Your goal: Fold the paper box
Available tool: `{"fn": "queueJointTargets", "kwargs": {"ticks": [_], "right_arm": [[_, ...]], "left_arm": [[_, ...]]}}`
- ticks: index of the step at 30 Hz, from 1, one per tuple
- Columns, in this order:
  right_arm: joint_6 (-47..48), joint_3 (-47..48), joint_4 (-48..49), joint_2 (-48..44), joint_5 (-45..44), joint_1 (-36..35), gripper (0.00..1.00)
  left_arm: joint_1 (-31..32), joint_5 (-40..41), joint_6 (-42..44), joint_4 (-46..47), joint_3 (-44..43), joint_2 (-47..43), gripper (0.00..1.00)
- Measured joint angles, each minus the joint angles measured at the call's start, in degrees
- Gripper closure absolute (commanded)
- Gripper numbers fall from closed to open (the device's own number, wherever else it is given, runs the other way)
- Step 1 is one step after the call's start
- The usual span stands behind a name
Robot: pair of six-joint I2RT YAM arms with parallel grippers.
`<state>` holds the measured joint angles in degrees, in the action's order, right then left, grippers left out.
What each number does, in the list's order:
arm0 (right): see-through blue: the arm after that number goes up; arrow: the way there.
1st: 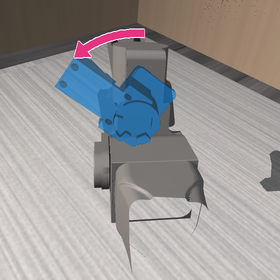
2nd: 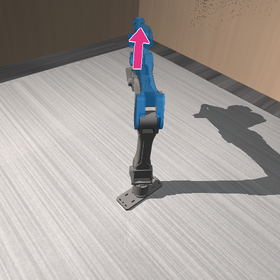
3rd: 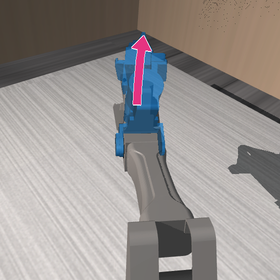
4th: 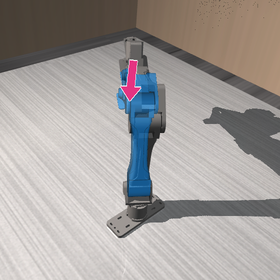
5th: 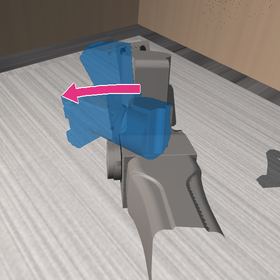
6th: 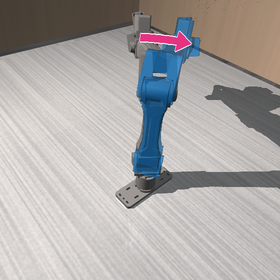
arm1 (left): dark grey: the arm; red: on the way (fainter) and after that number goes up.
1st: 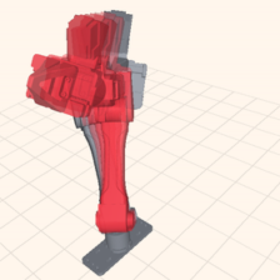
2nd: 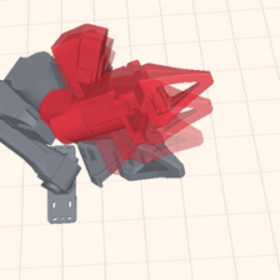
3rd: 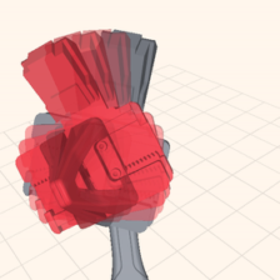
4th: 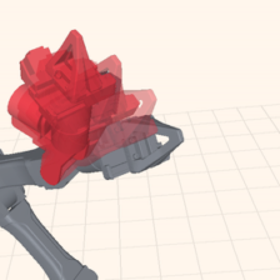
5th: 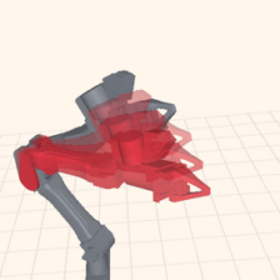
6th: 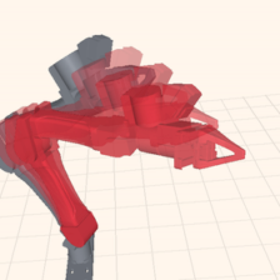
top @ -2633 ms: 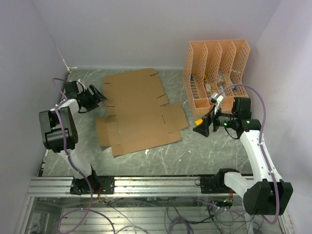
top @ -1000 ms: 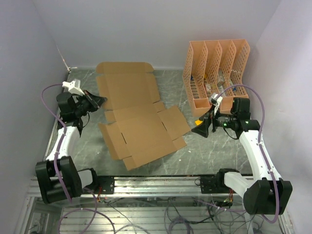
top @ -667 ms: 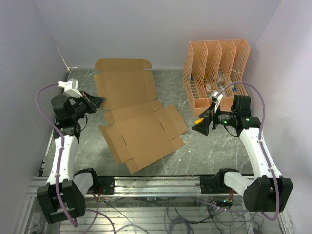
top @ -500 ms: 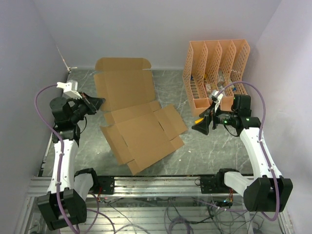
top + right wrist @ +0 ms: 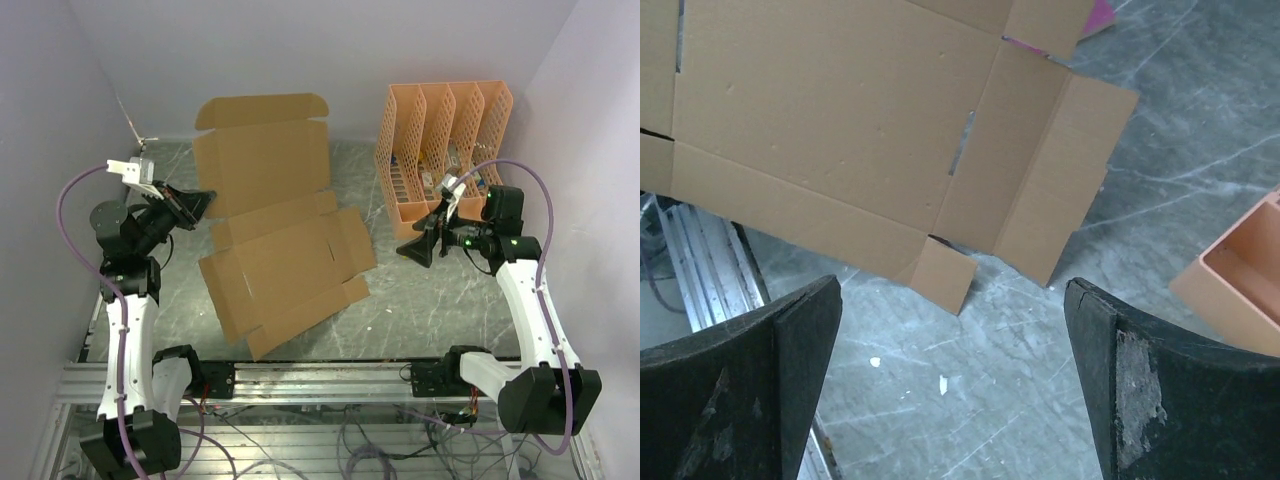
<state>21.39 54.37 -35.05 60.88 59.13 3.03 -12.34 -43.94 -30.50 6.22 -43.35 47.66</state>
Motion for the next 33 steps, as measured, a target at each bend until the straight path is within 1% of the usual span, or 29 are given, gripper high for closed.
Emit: {"fn": "queueJointTargets", "kwargs": {"ticks": [9,15,20,24,33], "right_arm": [[-6.10,-0.17,8.39,-0.13,0.72,0.74,0.07],[-8.87,-1.38,12.33,5.66,4.00,1.64,0.08],[-10.86,-3.61,15.93,8.92,4.61,1.68,0.08],[-13.09,-5.75,22.12,9.92,4.35,1.68,0.08],[-15.06,-5.95,32.57,15.65,1.25,0.44,0.10]], "left_arm": [[0.00,-3.93,-4.17,7.08,-0.09,-0.52,0.93],[0.00,-7.02,-8.70,14.16,-0.09,-0.68,0.93],[0.00,-9.18,-14.01,22.16,0.04,-1.49,0.93],[0.00,-10.43,-19.06,30.27,0.70,-1.42,0.93],[0.00,-11.41,-30.29,46.12,1.18,0.96,0.93]]}}
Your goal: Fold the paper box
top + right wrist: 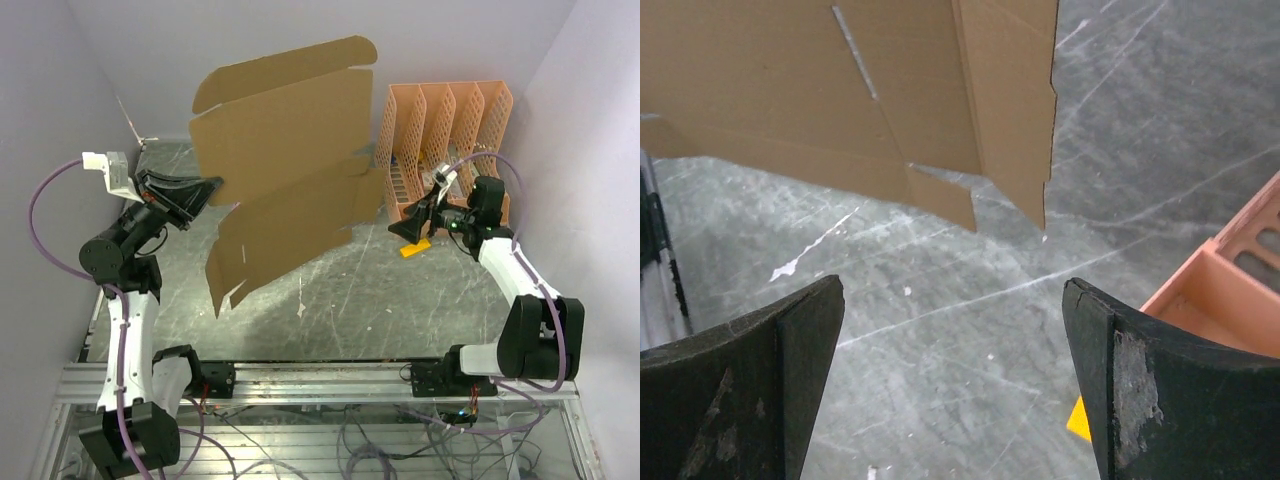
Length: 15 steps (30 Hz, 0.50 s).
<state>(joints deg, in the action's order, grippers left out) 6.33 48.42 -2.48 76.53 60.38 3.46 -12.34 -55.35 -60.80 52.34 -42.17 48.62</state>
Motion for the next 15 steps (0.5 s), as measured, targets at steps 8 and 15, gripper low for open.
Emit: {"fn": "queueJointTargets", "kwargs": {"ticks": [8,15], "right_arm": [[-0.50,1.25,11.06,1.84,-0.59,-1.88,0.10],[-0.35,9.03,13.11,6.08,1.14,-2.23,0.21]], "left_arm": [[0.00,-0.42,-8.39,9.64,0.02,1.77,0.93],[0.00,-0.44,-14.05,16.26,0.02,2.84,0.93]]}}
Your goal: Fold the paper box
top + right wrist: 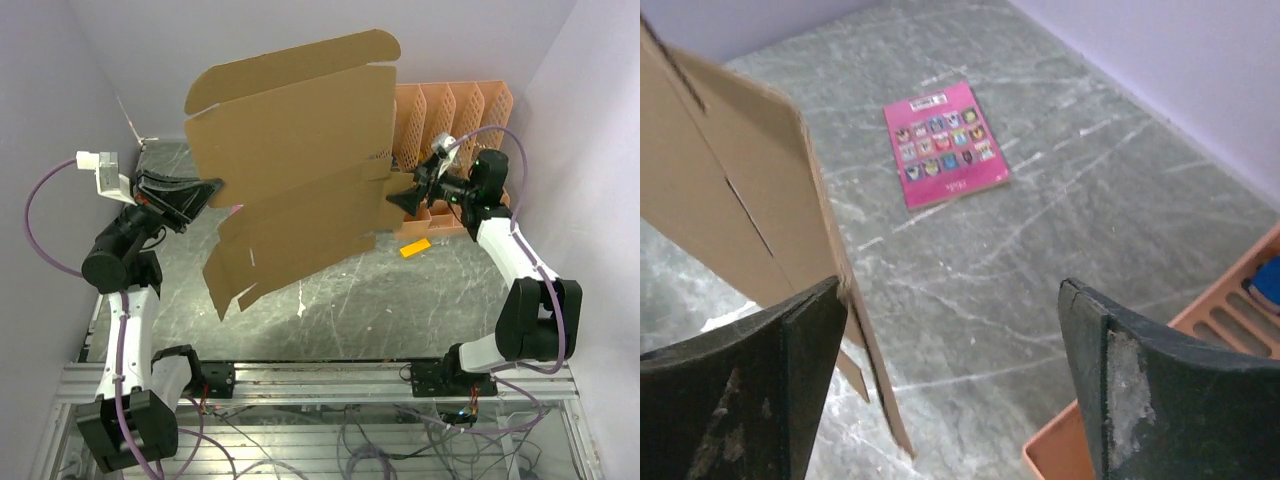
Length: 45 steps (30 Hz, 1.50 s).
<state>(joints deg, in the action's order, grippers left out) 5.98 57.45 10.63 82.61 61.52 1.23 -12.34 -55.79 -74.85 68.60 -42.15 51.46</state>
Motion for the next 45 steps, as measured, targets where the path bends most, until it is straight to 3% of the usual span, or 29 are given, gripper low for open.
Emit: {"fn": "queueJointTargets", "kwargs": {"ticks": [4,6,8,13,17,21,28,38,45], "right_arm": [[-0.33,2.86,-0.81,0.52,3.21,-0.15,0.54],[-1.09,2.71,-0.76,-0.04,5.11,-0.24,0.85],[-1.51,1.97,-0.83,-1.33,6.88,-0.31,1.00],[0.76,1.29,-5.81,-6.16,8.76,-0.28,1.00],[3.85,1.62,-13.49,-10.21,8.98,-0.22,1.00],[4.76,1.68,-18.49,-13.62,9.11,-0.20,1.00],[7.87,1.68,-24.74,-19.26,9.44,-0.17,1.00],[12.83,2.93,-32.94,-19.34,9.16,3.37,1.00],[16.37,4.70,-38.29,-18.60,9.40,4.79,1.00]], "left_arm": [[0.00,-0.02,-2.32,2.58,0.00,0.83,0.93],[0.00,0.00,-2.78,3.06,0.00,1.16,0.93],[0.00,0.00,-2.78,3.13,0.00,1.27,0.93],[0.00,0.02,-0.85,2.16,0.00,1.40,0.91],[0.00,-0.09,4.68,-3.67,0.00,0.79,0.59],[0.00,-0.48,10.01,-11.50,0.00,0.50,0.42],[0.00,-2.03,11.39,-13.05,-0.59,4.11,0.39],[0.02,-6.23,12.90,-16.85,-6.91,6.14,0.37],[0.02,-9.29,7.96,-11.65,-11.06,10.16,0.49]]}}
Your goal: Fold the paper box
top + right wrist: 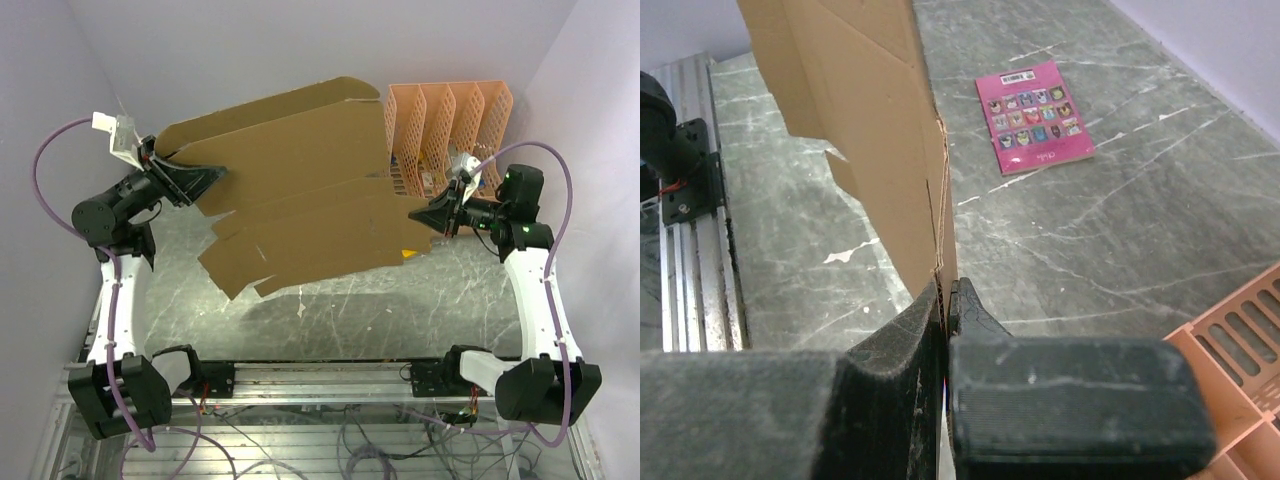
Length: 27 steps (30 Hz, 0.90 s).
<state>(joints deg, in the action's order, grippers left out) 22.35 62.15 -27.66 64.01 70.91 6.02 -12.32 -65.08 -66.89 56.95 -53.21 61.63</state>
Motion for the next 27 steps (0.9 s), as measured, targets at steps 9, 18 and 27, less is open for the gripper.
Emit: {"fn": "queueJointTargets", "kwargs": {"ticks": [9,18,27], "right_arm": [[2.67,2.69,-4.09,1.79,-0.46,1.25,1.00],[5.09,4.00,-7.02,1.84,-1.64,1.49,1.00],[7.10,5.27,-9.16,2.93,-2.38,1.77,1.00]], "left_arm": [[0.00,-2.32,2.01,-4.35,-2.58,-0.15,0.47],[0.00,-3.26,10.49,-18.36,-8.11,-0.39,0.58],[0.48,-3.56,23.78,-36.50,-12.04,-0.70,0.93]]}}
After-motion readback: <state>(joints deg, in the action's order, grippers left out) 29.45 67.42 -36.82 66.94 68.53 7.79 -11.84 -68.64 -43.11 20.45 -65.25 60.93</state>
